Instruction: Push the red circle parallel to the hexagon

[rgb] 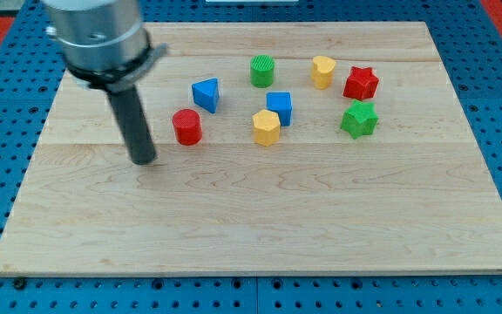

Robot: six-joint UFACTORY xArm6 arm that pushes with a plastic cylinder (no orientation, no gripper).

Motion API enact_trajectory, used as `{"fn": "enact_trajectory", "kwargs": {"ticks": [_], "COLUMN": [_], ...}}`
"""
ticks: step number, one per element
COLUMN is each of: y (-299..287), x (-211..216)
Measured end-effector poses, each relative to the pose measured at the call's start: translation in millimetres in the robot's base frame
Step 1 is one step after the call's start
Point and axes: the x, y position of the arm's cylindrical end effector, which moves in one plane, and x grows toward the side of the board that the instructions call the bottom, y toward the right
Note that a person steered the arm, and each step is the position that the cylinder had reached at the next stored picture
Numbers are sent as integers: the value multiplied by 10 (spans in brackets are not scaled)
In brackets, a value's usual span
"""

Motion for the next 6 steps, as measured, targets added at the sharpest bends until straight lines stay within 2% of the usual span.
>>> {"fn": "enact_trajectory", "kwargs": {"ticks": [1, 2, 3, 6], "y": [245, 626, 977, 1310], "x": [-341, -367, -233, -35]}}
